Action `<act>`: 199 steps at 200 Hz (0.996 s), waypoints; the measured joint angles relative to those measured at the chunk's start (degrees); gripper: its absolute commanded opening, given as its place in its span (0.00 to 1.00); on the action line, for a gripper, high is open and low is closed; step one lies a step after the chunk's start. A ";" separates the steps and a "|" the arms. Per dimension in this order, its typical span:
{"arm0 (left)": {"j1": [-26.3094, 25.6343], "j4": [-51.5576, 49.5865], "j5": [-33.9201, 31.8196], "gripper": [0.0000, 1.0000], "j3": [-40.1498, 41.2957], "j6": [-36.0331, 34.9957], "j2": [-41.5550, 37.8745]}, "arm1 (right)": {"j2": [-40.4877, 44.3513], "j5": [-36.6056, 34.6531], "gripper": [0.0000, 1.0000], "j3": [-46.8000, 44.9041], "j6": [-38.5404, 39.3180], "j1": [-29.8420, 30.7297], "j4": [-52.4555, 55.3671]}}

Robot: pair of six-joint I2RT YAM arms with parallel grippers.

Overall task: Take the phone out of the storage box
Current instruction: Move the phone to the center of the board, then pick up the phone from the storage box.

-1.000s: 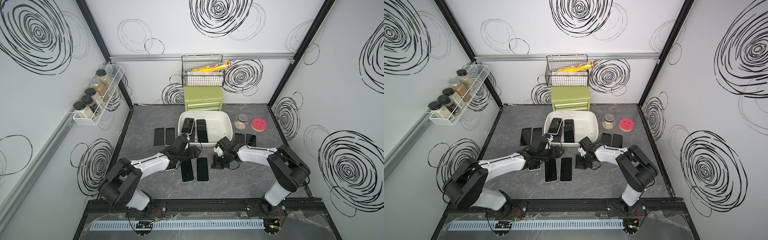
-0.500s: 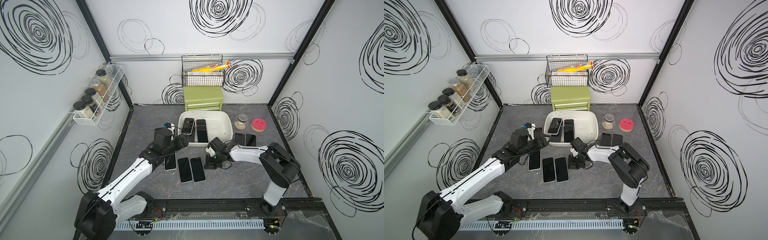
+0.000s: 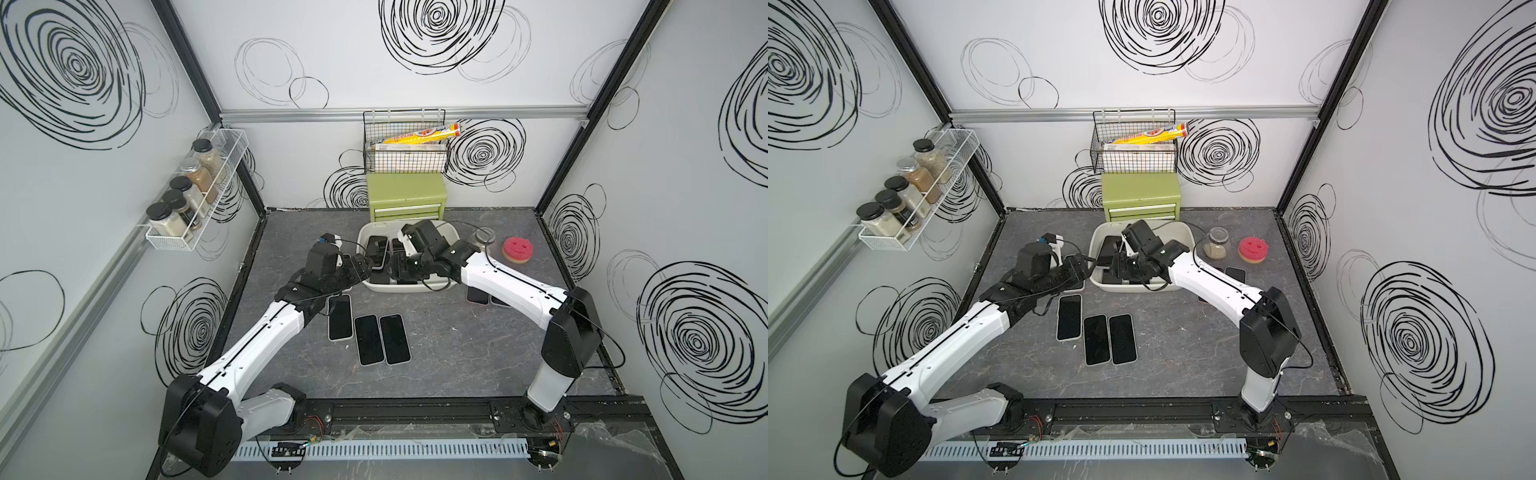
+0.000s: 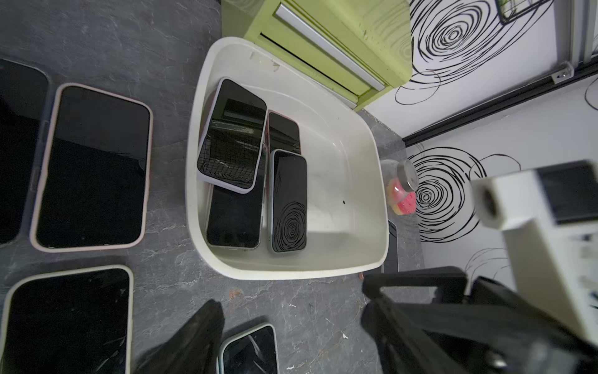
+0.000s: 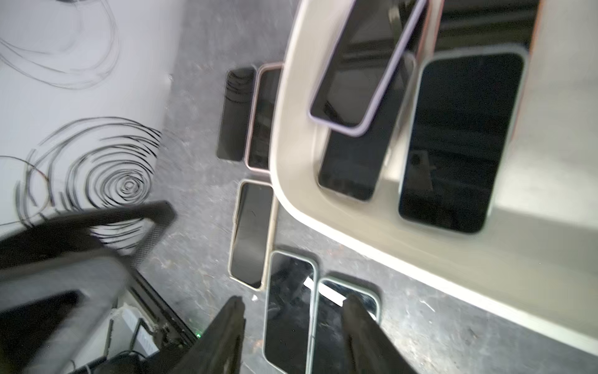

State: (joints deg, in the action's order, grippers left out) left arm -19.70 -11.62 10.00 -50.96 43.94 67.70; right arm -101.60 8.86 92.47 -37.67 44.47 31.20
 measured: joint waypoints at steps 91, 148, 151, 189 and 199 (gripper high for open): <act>0.87 -3.30 -0.17 0.79 -0.81 -0.22 -0.31 | -33.27 -20.13 0.97 29.86 11.13 -2.05 17.09; 1.36 -4.81 -0.20 0.79 -0.72 -0.26 -0.33 | -33.38 -20.61 0.96 29.59 14.27 -6.38 16.79; 1.40 -4.81 -0.22 0.79 -0.68 -0.26 -0.33 | -33.38 -20.50 0.96 29.57 14.40 -6.54 16.76; 1.77 -5.01 -0.17 0.79 -0.28 -0.24 -0.33 | -33.44 -18.67 0.96 29.44 15.19 -7.19 16.26; 1.84 -4.98 -0.17 0.79 -0.28 -0.26 -0.33 | -33.48 -18.10 0.96 29.42 15.26 -7.17 15.98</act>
State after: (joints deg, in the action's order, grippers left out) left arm -17.87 -16.60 9.82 -51.24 43.68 67.37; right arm -135.09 -9.23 121.89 -22.41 37.30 47.18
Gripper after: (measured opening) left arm 0.791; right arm 0.960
